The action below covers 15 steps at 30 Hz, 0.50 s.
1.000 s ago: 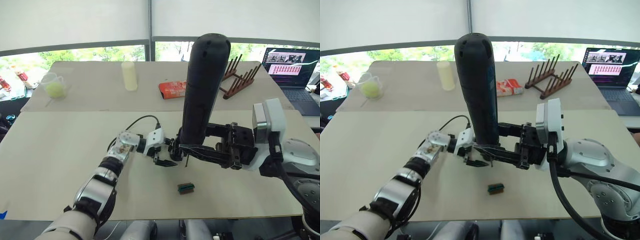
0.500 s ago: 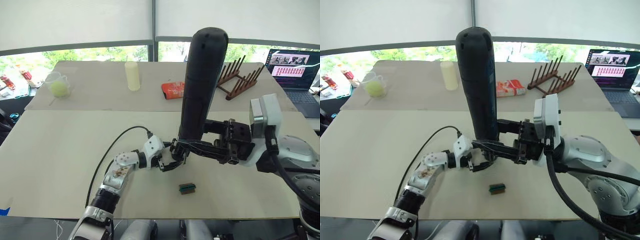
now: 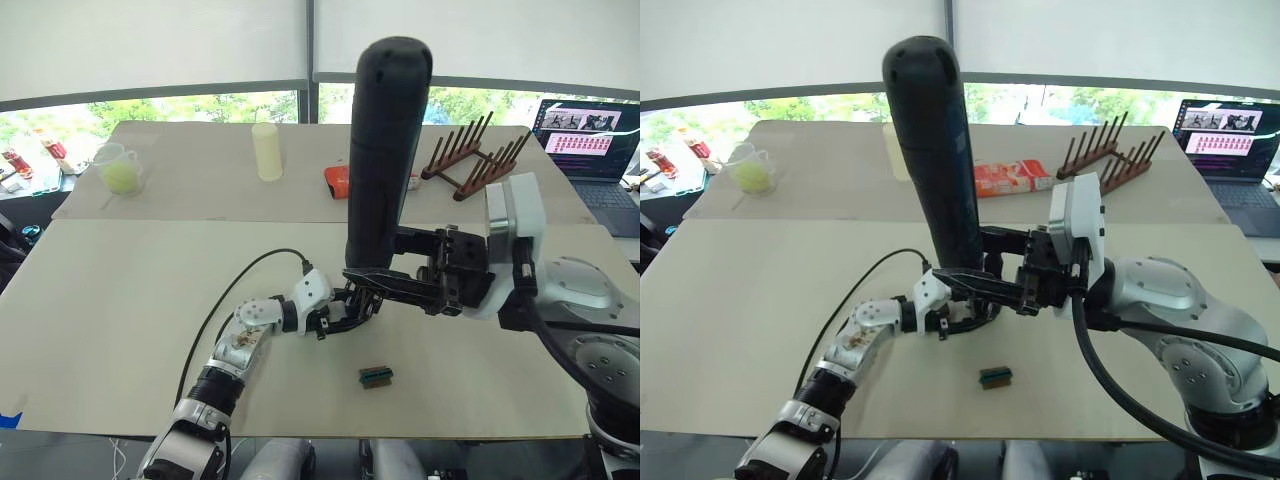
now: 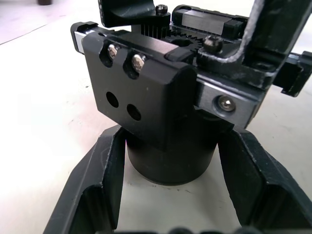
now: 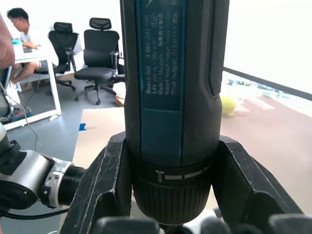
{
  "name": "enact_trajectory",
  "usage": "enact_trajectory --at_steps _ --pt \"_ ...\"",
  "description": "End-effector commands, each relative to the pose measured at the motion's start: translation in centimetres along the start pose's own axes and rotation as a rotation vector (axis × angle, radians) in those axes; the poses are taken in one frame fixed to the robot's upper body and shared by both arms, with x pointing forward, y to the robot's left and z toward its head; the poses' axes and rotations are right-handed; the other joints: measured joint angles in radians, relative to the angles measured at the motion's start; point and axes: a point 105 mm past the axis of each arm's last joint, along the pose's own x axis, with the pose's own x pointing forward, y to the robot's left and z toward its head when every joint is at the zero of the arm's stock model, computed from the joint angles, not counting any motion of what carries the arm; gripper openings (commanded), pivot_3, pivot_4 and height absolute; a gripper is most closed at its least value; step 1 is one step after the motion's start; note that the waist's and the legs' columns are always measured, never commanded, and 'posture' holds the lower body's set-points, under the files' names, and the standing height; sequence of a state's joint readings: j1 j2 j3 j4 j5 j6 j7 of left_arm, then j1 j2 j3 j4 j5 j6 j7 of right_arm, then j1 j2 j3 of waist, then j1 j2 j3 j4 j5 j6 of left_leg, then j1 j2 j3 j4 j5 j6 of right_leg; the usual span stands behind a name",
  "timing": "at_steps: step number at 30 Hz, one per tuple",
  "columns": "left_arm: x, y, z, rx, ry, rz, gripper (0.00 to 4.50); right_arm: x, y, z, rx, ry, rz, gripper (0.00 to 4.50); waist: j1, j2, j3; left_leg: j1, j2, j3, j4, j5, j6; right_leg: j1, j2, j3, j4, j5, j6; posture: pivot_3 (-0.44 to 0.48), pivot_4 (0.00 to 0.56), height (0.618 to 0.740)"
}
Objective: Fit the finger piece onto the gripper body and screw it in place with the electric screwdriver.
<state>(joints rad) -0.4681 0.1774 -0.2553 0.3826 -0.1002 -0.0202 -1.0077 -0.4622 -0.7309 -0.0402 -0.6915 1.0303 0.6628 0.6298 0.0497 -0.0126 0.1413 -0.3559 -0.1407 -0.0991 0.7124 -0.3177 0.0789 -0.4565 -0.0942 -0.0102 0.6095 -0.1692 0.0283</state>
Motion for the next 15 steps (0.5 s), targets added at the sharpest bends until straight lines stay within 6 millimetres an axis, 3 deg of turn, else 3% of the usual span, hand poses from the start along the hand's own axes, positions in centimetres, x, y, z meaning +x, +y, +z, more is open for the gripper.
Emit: enact_trajectory --at_steps 1,15 --pt "0.6 -0.1 0.2 0.023 -0.002 -0.043 2.29 0.7 -0.7 0.6 -0.064 -0.010 -0.017 1.90 0.000 0.000 0.000 0.000 0.000 0.000 0.000 0.000 0.000 0.000 0.000 0.000 0.000 0.000 0.000 0.000 0.150 0.740" --pt "0.2 0.1 0.2 0.025 -0.013 -0.035 2.29 1.9 -2.3 -1.3 -0.104 0.045 -0.046 1.90 -0.003 0.000 0.000 0.000 0.000 0.000 0.000 0.000 0.000 -0.001 0.000 0.000 0.001 0.000 0.000 0.000 0.150 0.740"
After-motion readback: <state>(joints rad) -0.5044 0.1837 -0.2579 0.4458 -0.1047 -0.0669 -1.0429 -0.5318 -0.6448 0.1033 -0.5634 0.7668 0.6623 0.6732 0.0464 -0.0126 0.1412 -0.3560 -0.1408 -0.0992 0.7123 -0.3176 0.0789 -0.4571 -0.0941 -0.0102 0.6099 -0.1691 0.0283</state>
